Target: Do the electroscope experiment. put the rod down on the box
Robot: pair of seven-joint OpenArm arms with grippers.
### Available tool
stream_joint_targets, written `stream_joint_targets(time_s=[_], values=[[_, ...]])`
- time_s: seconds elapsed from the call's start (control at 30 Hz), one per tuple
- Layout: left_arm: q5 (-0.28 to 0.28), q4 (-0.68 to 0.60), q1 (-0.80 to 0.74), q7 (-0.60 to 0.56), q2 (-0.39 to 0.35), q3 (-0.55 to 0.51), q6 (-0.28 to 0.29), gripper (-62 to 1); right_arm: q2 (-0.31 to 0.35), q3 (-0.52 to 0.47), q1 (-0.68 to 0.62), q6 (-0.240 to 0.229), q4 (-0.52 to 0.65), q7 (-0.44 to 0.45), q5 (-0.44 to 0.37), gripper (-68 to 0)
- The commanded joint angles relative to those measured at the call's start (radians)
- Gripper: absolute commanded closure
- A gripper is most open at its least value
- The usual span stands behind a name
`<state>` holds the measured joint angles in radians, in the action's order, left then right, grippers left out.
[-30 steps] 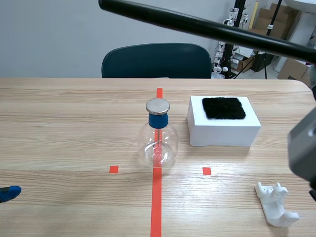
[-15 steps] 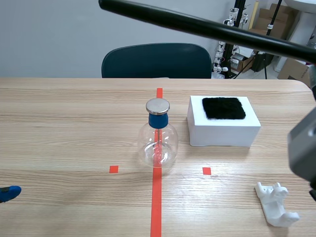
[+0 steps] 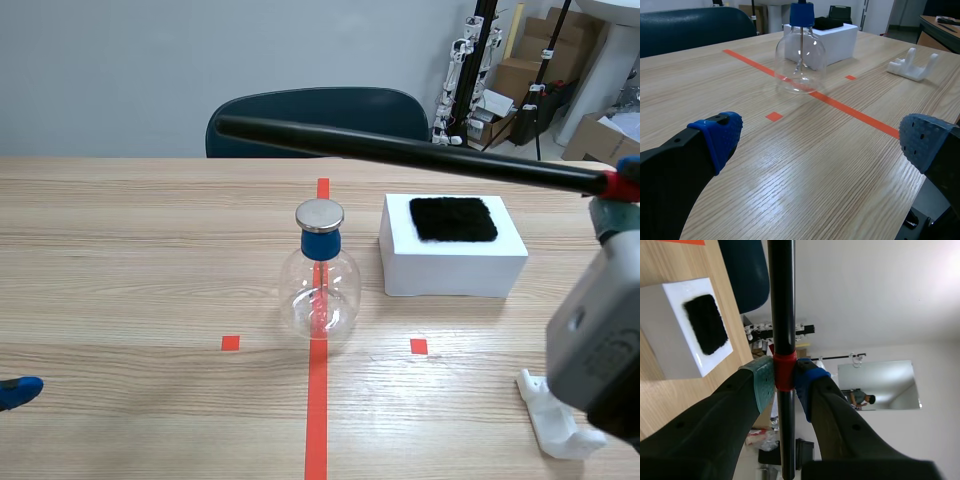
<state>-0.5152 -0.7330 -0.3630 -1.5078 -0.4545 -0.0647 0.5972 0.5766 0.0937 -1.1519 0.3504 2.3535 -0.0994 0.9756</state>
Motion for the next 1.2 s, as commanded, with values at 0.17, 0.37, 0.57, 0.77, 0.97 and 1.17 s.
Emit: stream_joint_targets(time_s=[0.17,0.37,0.57,0.77,0.97,1.17], values=[[0.009,-0.016,-0.002,-0.044,-0.009,-0.001,0.000,-62.3,0.100,-0.001,0.089,-0.043,0.007,-0.034,-0.170,-3.7],[0.009,-0.016,-0.002,-0.044,-0.009,-0.001,0.000,-62.3,0.189,-0.001,0.162,-0.311,0.005,-0.108,-0.301,-3.7],[0.009,-0.016,-0.002,-0.044,-0.009,-0.001,0.000,-62.3,0.239,-0.001,0.241,-0.486,-0.041,-0.117,-0.451,-3.7],[0.009,-0.016,-0.002,-0.044,-0.009,-0.001,0.000,-62.3,0.261,0.008,0.324,-0.601,-0.118,-0.116,-0.560,-3.7],[0.009,-0.016,-0.002,-0.044,-0.009,-0.001,0.000,-62.3,0.309,0.096,0.422,-0.606,-0.203,-0.115,-0.664,-3.7],[0.009,-0.016,-0.002,-0.044,-0.009,-0.001,0.000,-62.3,0.338,0.211,0.534,-0.607,-0.263,-0.167,-0.664,-3.7]])
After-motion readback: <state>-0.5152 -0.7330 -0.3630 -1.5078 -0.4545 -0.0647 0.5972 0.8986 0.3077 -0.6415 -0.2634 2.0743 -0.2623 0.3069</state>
